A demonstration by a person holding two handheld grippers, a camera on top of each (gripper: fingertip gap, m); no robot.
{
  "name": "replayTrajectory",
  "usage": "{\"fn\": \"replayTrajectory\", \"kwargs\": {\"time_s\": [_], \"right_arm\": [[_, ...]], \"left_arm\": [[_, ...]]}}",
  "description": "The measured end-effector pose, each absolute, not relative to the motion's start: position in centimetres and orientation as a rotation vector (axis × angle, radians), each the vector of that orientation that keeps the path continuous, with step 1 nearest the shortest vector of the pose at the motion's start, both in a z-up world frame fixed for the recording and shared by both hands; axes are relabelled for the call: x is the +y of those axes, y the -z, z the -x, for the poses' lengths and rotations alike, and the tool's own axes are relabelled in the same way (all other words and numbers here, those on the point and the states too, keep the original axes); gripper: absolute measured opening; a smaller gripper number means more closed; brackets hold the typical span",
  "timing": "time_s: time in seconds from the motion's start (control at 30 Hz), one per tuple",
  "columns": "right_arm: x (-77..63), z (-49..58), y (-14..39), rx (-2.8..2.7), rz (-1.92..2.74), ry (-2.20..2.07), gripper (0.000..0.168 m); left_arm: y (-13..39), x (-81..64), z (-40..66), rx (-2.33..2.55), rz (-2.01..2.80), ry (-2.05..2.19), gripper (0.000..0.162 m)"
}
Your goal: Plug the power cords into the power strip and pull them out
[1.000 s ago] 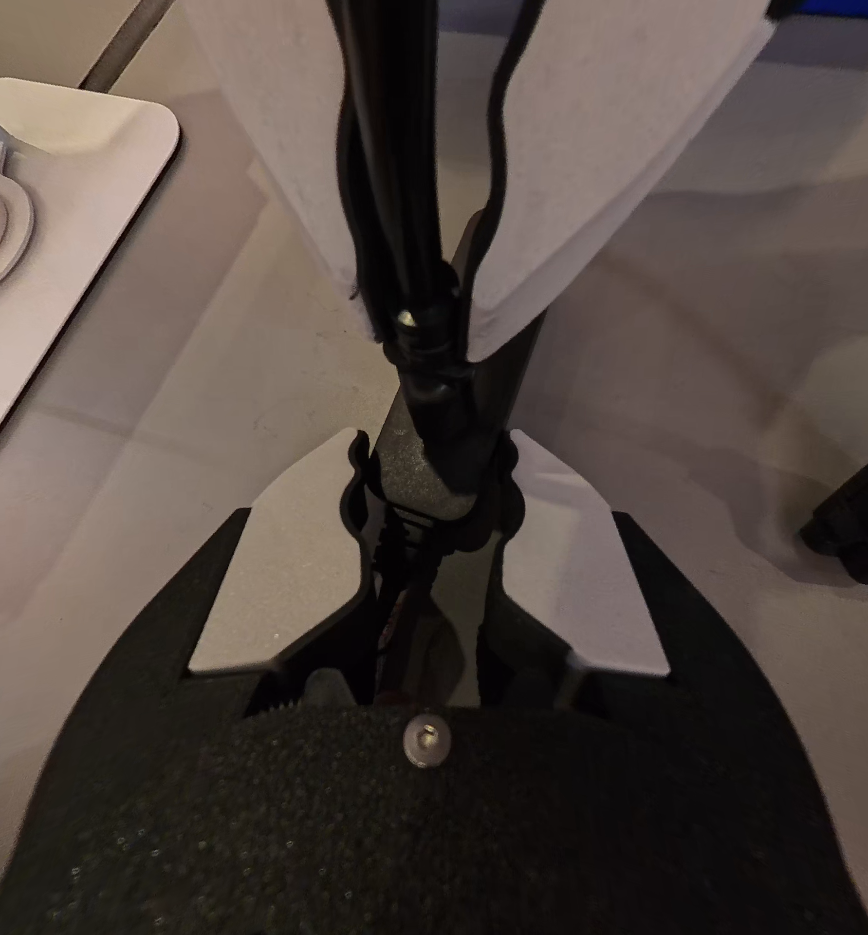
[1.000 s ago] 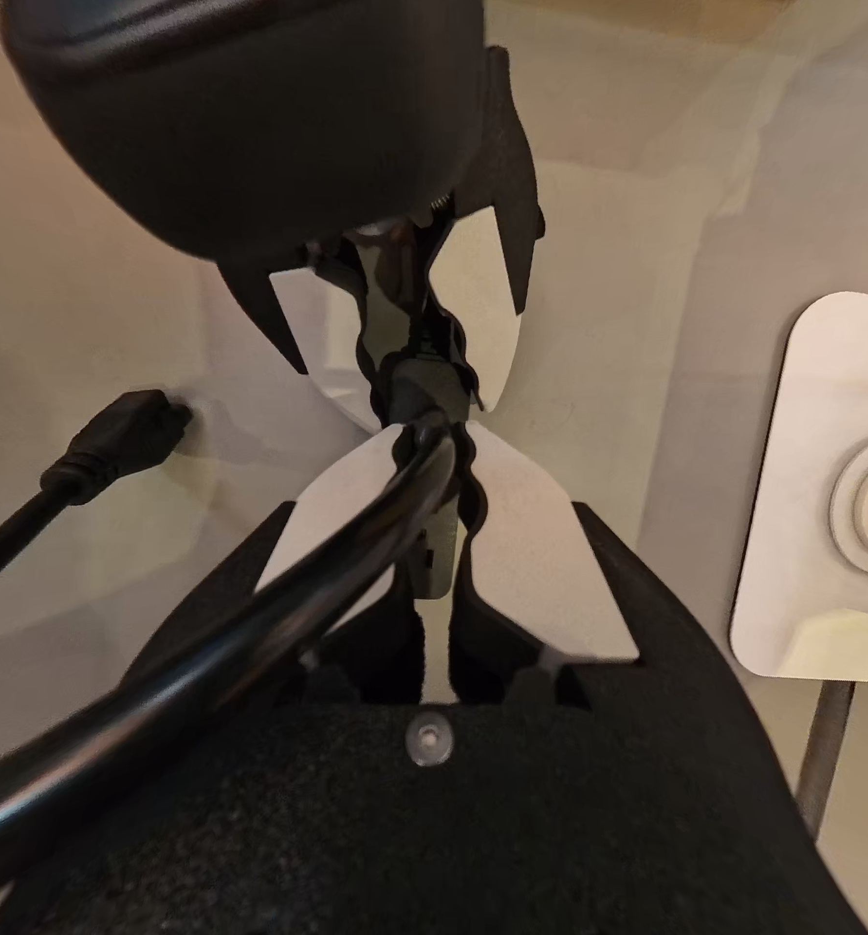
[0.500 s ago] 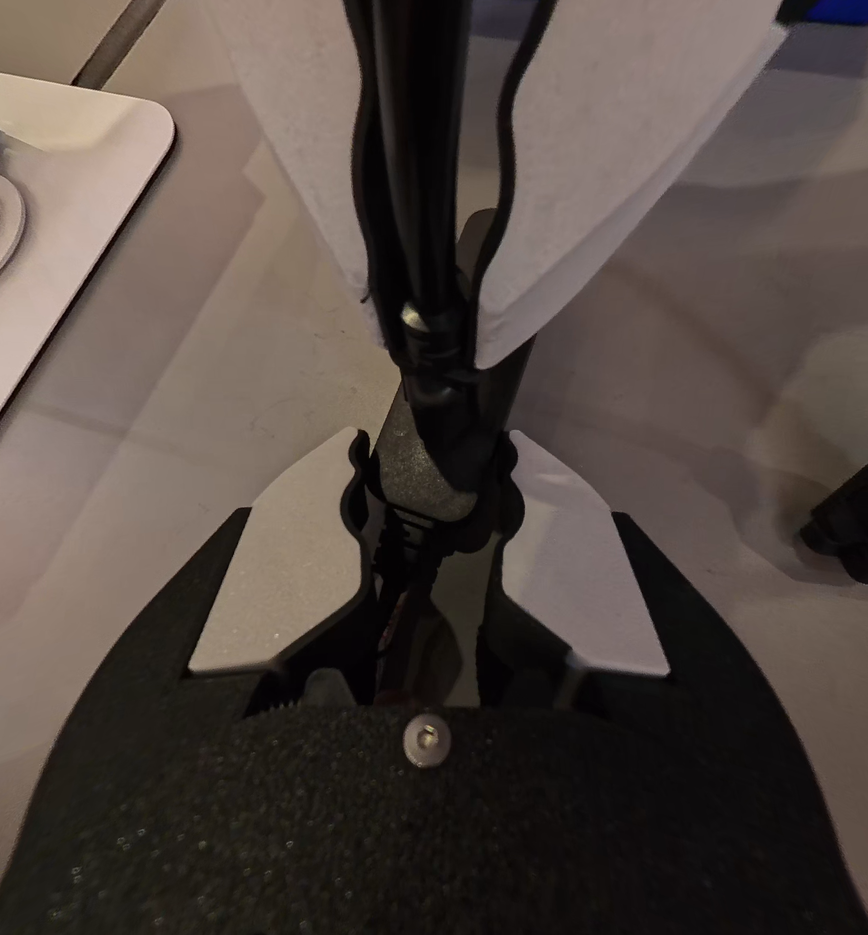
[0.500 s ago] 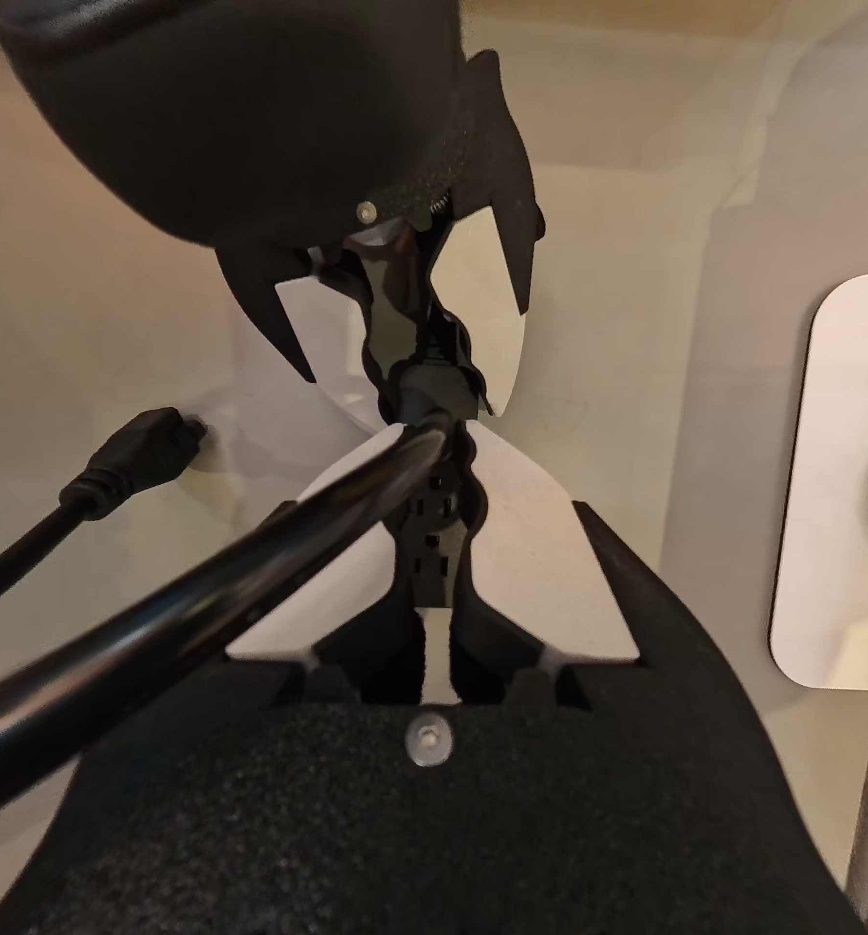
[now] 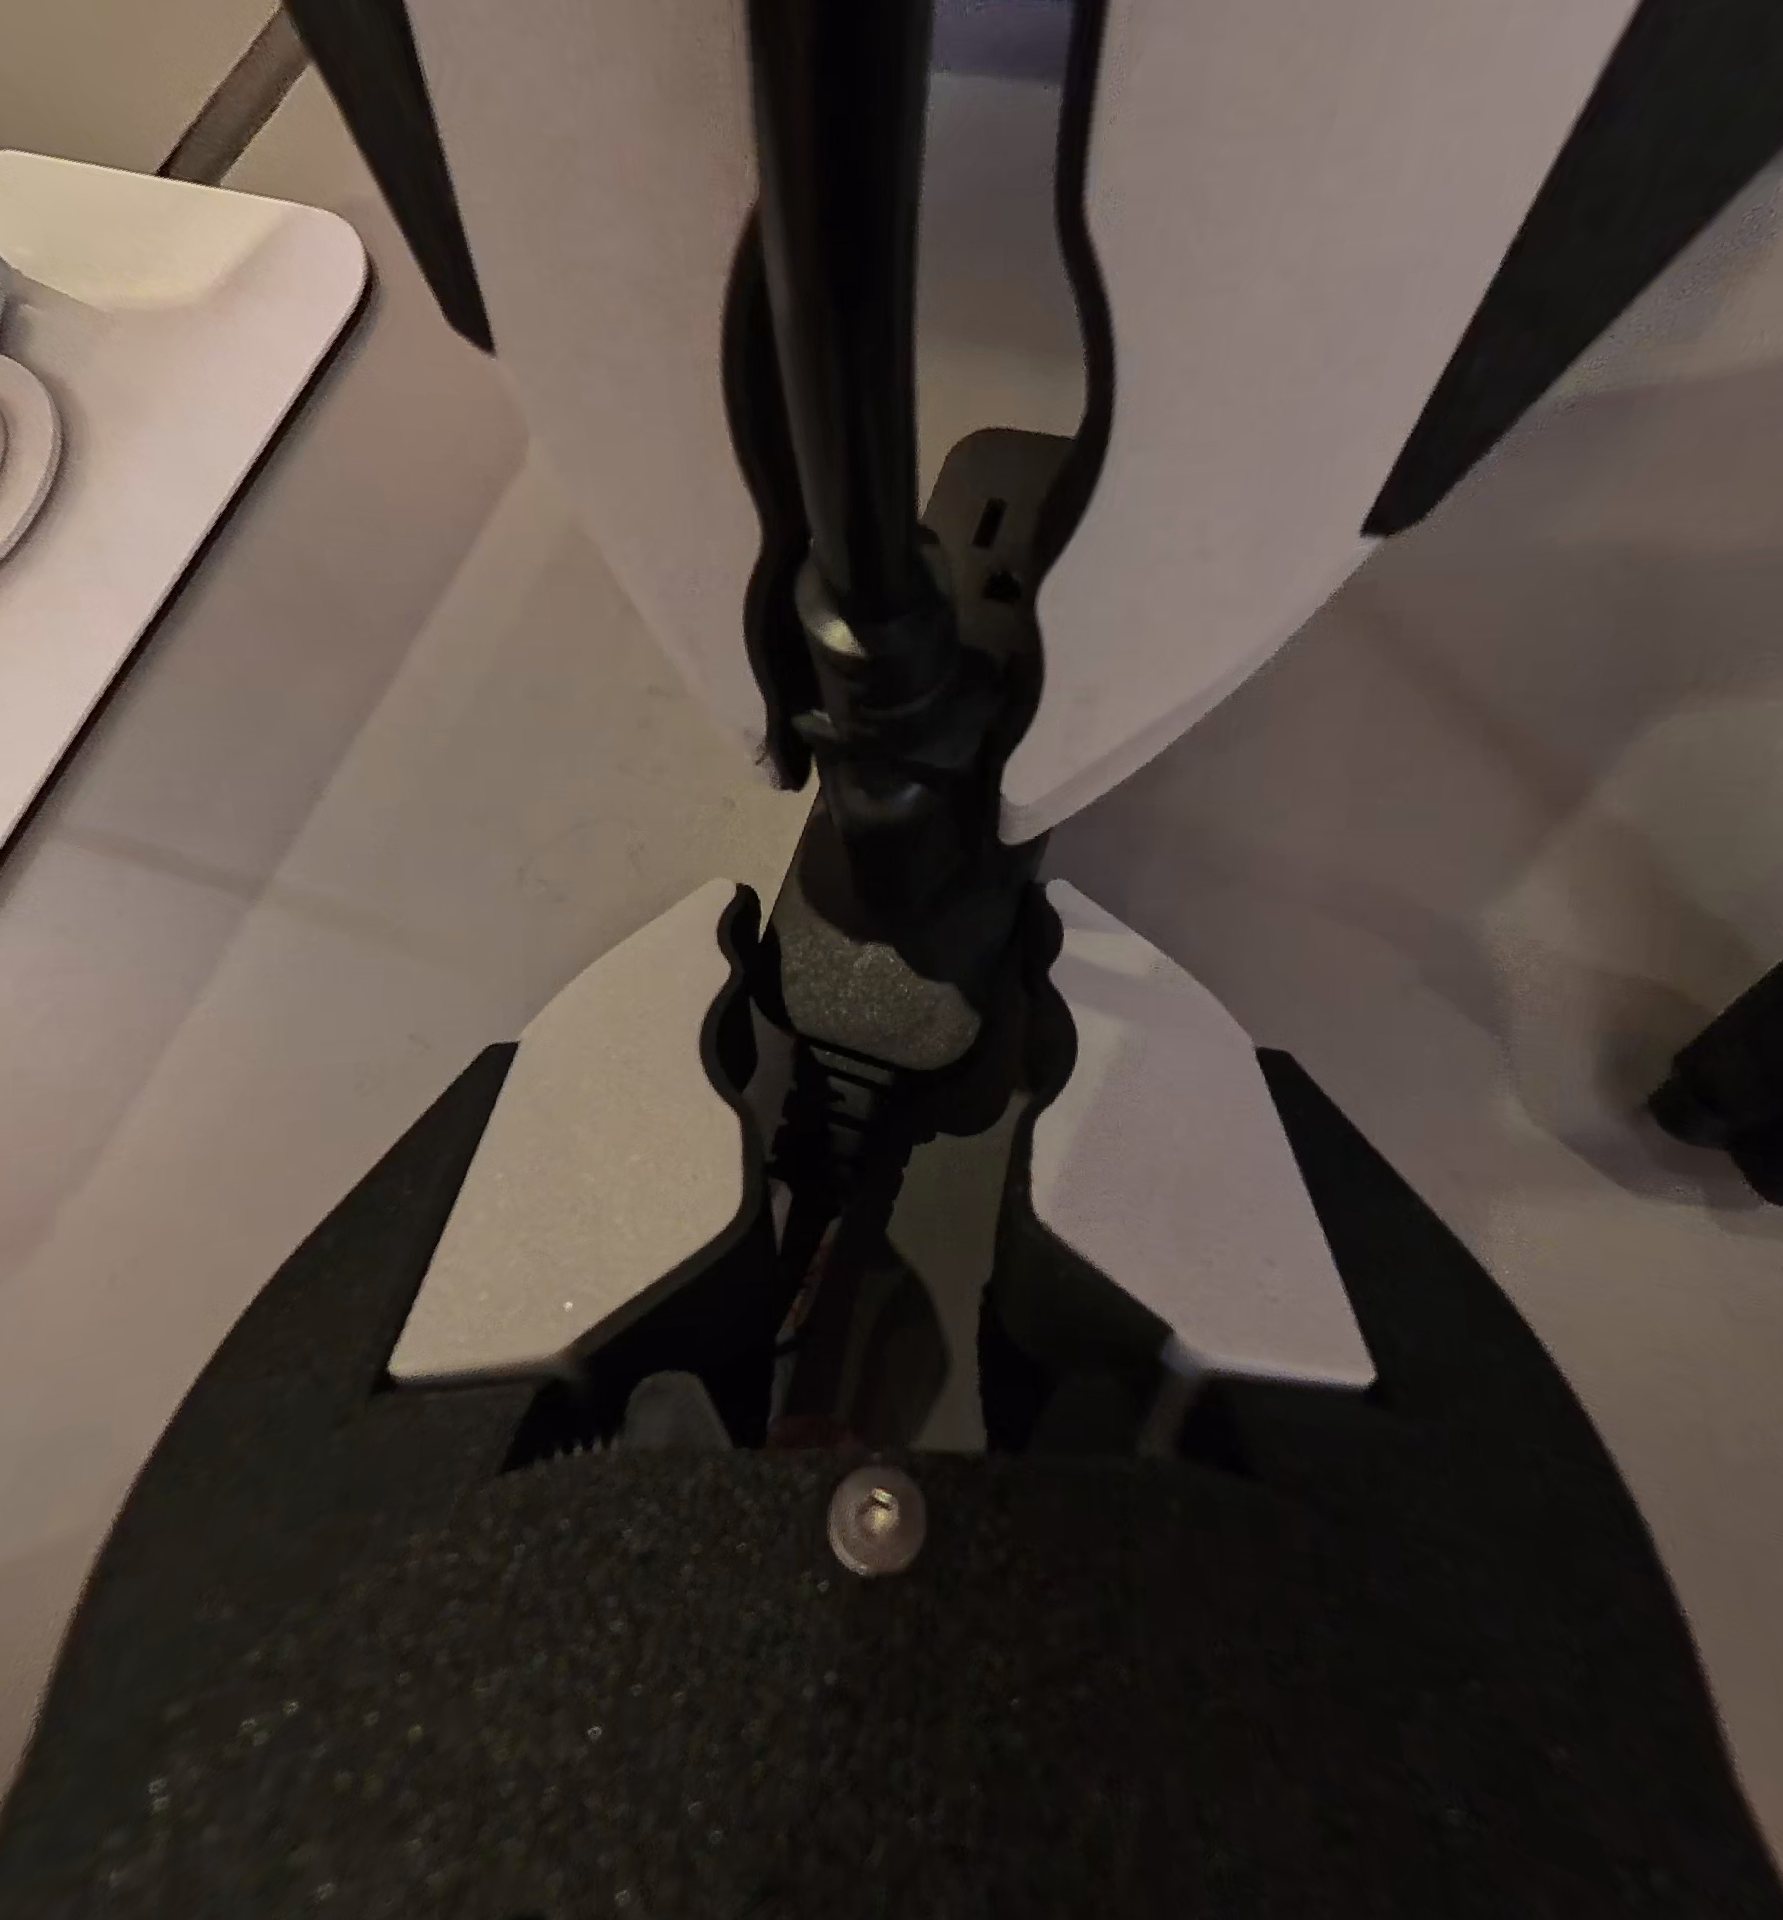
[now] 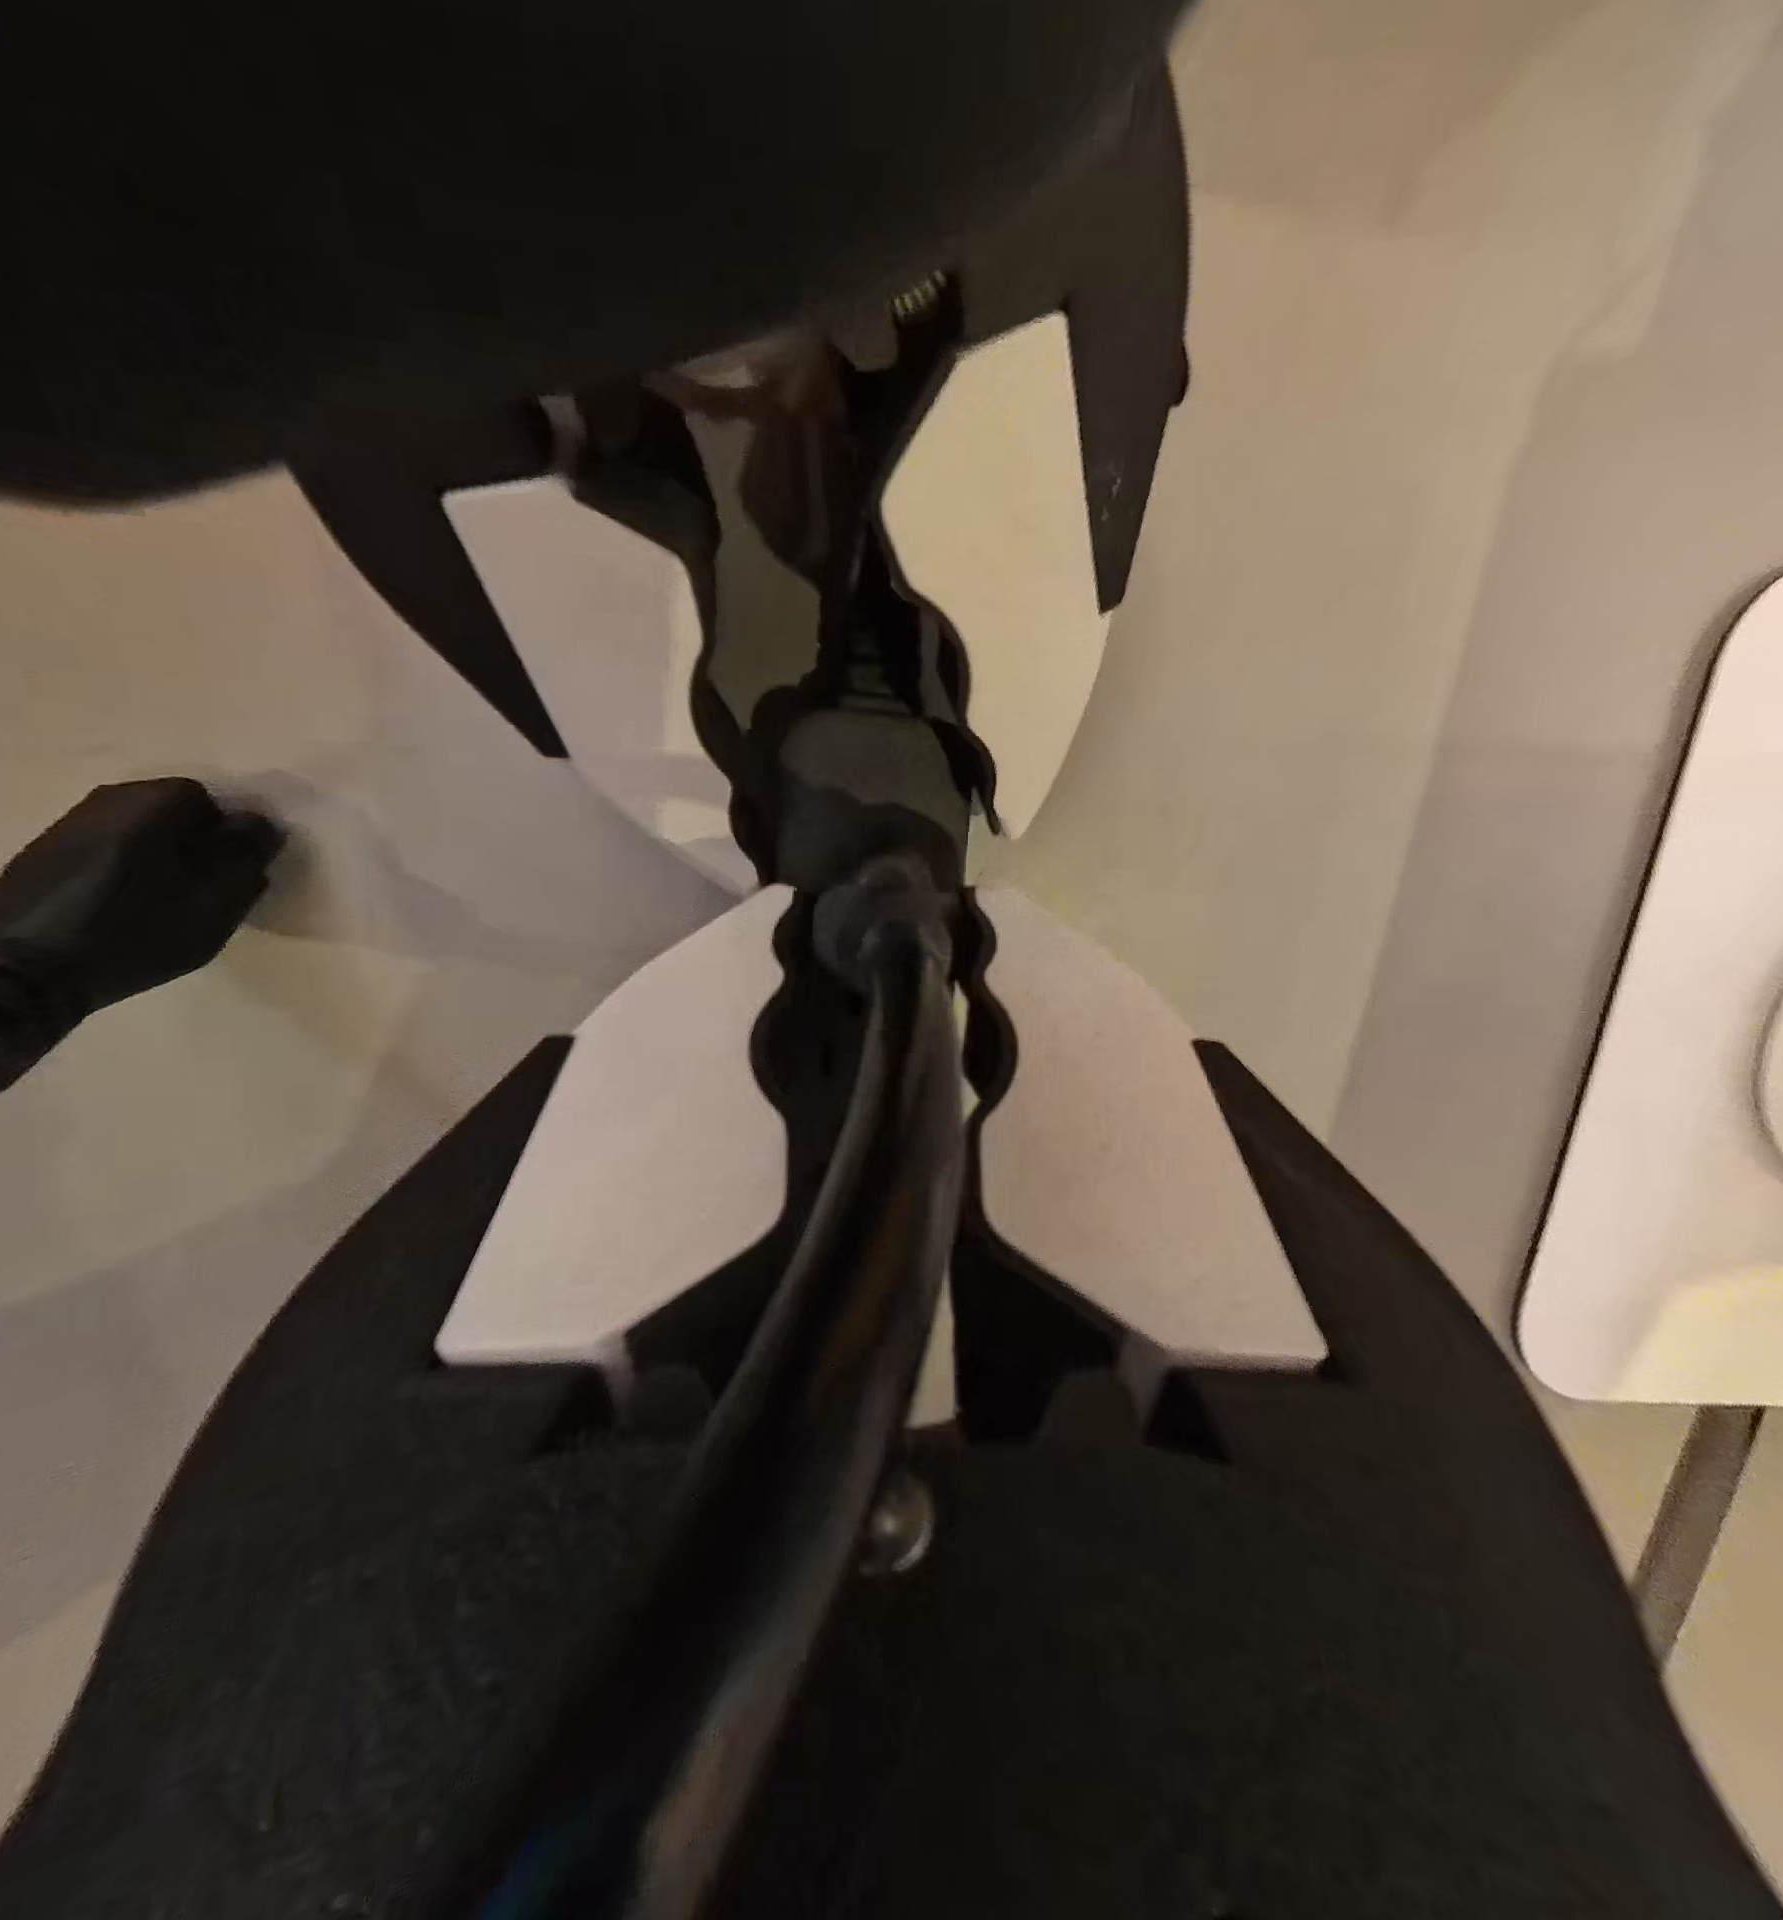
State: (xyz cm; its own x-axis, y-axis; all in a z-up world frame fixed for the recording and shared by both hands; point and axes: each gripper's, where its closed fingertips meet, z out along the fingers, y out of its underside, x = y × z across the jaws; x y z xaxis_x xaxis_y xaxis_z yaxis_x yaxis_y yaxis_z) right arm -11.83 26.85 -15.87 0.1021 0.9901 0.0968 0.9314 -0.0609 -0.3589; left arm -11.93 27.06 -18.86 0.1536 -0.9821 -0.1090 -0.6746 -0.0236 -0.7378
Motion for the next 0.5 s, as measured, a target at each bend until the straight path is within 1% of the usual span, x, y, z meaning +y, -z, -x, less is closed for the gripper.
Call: {"fn": "replayTrajectory", "kwargs": {"time_s": [0.17,0.5], "right_arm": [[26.74,11.44,15.81,-1.979,2.026,-0.142,0.028],[26.47,11.02,16.13,-1.968,2.170,-0.212,0.026]], "left_arm": [[18.86,27.06,11.93,1.589,1.764,0.583,0.049],[18.86,27.05,11.91,1.591,1.761,0.579,0.049]]}}
